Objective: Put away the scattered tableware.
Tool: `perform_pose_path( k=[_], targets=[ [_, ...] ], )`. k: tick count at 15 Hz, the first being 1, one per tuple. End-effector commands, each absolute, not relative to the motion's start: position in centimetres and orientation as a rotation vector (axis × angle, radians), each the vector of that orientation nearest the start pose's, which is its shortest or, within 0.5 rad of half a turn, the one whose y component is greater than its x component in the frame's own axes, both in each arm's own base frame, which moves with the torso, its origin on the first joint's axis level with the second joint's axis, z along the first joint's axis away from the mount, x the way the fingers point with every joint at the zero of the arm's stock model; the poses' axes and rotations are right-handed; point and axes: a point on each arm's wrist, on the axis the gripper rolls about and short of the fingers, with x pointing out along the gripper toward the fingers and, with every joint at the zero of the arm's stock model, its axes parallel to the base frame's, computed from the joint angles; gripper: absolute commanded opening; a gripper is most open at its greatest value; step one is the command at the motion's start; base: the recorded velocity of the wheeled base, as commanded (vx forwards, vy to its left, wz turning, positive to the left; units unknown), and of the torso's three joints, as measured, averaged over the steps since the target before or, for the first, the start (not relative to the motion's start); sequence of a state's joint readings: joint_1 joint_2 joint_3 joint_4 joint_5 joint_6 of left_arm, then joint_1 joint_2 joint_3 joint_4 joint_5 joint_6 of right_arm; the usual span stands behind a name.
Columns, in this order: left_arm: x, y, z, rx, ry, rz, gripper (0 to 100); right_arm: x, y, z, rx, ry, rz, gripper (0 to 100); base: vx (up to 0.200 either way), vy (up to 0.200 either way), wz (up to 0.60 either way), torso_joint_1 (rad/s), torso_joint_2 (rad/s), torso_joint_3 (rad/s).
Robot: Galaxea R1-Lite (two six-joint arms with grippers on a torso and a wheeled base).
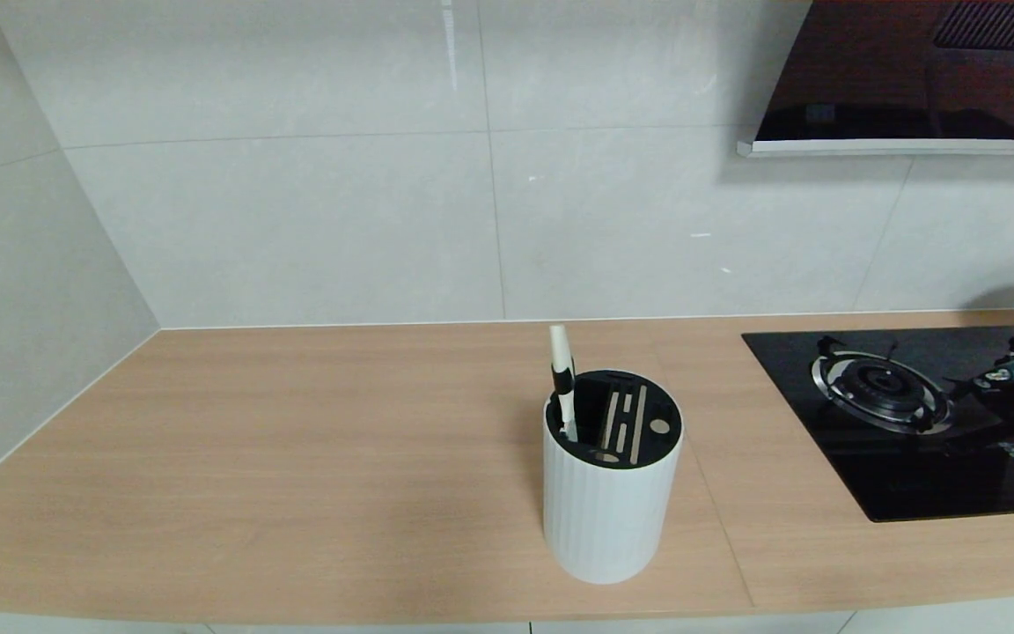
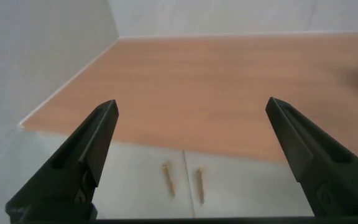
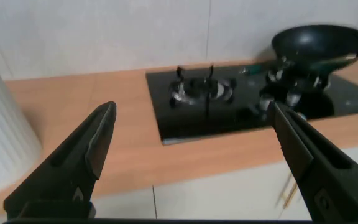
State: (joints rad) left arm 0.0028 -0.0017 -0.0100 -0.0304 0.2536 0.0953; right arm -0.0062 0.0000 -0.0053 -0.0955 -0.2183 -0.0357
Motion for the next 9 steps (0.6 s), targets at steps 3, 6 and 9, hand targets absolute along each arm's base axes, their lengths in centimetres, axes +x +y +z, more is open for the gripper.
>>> perform_pose_path(
  k=[3,6,9],
  targets=[
    [-2.26,-0.03,7.51,0.034,0.007,-0.011,100,-2.33,-0.40,8.08,0.015,-0.048,-0.188,100,0.000,0.000,0.00,0.000,0.00,0.000],
    [-2.28,-0.01,7.52,0.051,0.003,-0.003,100,-2.33,-0.08,7.45,0.000,0.025,-0.043,100,0.000,0.000,0.00,0.000,0.00,0.000],
    [-2.28,-0.01,7.53,0.005,0.002,0.000,100,-2.29,-0.06,7.62,0.003,0.000,-0.032,100,0.000,0.000,0.00,0.000,0.00,0.000]
  ],
)
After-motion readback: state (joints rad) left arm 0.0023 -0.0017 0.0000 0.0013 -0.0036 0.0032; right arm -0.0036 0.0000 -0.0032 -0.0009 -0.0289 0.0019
